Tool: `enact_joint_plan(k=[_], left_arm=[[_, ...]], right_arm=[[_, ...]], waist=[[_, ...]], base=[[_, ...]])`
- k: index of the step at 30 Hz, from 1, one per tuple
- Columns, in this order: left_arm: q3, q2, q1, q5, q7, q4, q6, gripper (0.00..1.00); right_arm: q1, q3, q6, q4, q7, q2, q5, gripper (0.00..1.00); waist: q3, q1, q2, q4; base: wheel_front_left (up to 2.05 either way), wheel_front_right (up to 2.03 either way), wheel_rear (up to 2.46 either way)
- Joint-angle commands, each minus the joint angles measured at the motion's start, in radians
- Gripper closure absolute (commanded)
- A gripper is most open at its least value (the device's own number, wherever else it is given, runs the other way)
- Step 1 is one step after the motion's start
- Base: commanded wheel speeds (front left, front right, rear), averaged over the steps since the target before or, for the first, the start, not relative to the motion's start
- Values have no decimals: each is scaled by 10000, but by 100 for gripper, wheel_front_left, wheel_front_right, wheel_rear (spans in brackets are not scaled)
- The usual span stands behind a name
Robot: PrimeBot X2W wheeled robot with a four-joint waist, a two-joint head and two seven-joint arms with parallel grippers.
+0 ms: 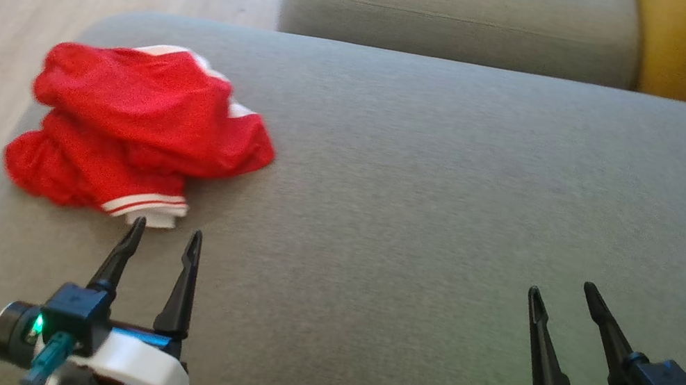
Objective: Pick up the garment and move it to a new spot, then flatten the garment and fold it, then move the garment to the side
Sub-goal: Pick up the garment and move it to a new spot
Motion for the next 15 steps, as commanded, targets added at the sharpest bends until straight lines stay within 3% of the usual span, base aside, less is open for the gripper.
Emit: enact_joint_plan(k=[1,15], left_arm=[[386,-37,-366,113,-122,-345,57,0],[426,-69,-139,355,-122,-560,365,0]], right_arm=[[-211,246,-2,-397,-95,-133,-65,0],[29,482,-2,-555,-95,-133,-511,0]], waist=[[-20,-1,0,335],[-3,-1,0,2318]], base=[[0,0,0],[0,0,0]])
